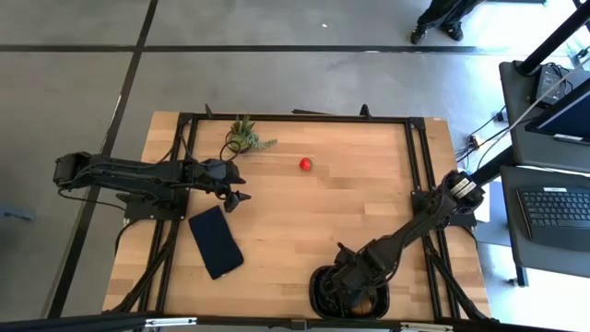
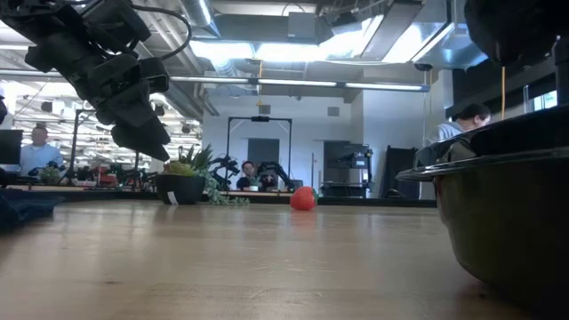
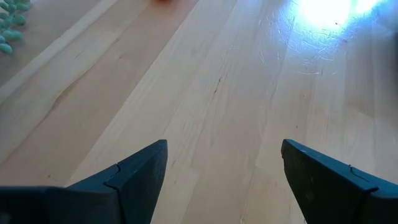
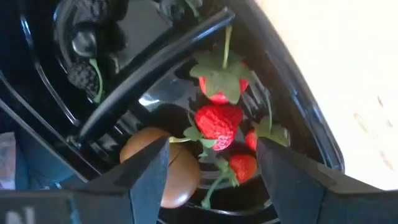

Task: Pick and placing Produce into tupperware
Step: Put the big red strawberry into the black container

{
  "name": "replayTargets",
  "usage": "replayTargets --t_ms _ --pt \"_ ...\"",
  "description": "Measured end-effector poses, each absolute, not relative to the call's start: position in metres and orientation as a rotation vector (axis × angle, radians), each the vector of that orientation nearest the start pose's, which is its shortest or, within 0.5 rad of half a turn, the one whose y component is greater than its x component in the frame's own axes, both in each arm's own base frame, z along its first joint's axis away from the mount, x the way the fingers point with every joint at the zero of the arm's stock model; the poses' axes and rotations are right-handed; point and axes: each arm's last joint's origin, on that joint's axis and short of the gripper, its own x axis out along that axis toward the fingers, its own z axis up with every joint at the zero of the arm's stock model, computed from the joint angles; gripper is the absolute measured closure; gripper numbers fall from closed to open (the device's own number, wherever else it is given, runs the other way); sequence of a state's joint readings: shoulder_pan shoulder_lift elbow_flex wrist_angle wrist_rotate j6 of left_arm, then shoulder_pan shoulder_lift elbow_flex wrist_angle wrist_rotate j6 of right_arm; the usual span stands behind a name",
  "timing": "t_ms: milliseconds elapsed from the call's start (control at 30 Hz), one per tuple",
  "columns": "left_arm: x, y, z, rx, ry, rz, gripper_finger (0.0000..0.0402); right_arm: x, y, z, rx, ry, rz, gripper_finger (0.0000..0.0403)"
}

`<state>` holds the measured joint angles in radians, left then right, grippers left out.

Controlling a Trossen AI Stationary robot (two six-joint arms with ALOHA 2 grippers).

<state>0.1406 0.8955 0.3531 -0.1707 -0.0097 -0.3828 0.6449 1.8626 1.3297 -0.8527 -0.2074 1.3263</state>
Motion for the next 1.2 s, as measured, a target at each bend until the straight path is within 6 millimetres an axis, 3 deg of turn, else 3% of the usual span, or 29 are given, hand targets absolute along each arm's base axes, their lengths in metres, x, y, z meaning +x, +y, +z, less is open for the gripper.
replayTargets --t_ms 267,533,733,967,1200 --pt "0.167 0.024 0.171 -0.413 0.677 0.279 0.0098 0.290 0.201 0.200 0.756 1.534 -0.278 0.0155" --pt "0.167 0.024 0.171 -0.412 0.677 0.279 0.0098 0.302 0.165 0.226 0.785 1.438 -0.220 0.0155" --pt "0.167 0.024 0.171 -0.412 0.677 0.279 0.0098 0.318 0.115 0.242 0.730 1.339 -0.155 0.0155" --pt "0.167 0.024 0.171 -0.378 0.681 0.267 0.0098 0.342 0.040 0.251 0.669 1.163 -0.116 0.0155" --pt "0.167 0.025 0.171 -0.353 0.681 0.280 0.0098 0.366 -0.020 0.268 0.383 0.816 0.018 0.0155"
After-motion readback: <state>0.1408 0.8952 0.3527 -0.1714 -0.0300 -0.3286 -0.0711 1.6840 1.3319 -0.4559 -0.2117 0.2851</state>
